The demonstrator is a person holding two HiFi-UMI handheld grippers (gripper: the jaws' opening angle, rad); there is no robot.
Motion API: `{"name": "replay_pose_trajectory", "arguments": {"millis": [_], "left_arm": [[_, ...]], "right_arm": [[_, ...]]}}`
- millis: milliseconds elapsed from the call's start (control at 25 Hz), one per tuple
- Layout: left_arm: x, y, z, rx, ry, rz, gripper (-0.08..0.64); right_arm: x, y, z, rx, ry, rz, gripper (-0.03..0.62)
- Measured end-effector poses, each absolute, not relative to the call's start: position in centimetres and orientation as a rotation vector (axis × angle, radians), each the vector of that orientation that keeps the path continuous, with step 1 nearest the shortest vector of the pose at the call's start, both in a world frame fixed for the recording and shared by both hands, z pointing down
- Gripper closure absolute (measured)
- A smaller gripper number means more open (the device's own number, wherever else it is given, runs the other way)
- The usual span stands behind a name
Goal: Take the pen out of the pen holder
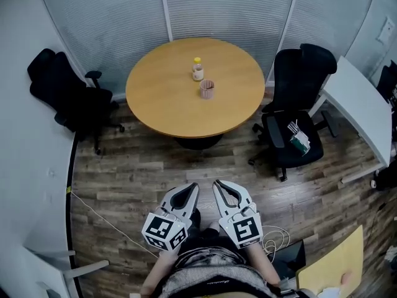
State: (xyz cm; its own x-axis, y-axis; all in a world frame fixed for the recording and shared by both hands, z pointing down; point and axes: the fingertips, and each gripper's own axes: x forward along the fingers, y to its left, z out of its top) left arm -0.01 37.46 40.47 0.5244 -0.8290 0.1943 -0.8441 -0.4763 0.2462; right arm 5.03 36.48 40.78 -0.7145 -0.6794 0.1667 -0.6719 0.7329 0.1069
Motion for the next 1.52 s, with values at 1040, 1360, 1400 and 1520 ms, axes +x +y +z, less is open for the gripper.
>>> {"name": "replay_pose_trajectory", "arguments": {"millis": [1040,1360,1400,1520], "left_arm": [[-9.2,22.3,41.5,2.535,-1.143,0.056,0.555],[-13.1,21.3,41.5,2.554,-1.115,0.042,0.555],[-13.5,21.3,41.5,2.549,-1.116,0.037,0.555],[-14.5,21.5,41.4,2.531,-1.126,0.009,0.555]], "right_arm": [[-5.7,21.7,41.9,1.230,-2.643,-0.011,0.563],[-9.7,20.7,41.9,1.267,-2.608,-0.006,0.563],[-10.1,20.8,41.9,1.261,-2.608,-0.006,0.563],[-11.0,21.1,41.8,1.238,-2.609,-0.017,0.563]]}}
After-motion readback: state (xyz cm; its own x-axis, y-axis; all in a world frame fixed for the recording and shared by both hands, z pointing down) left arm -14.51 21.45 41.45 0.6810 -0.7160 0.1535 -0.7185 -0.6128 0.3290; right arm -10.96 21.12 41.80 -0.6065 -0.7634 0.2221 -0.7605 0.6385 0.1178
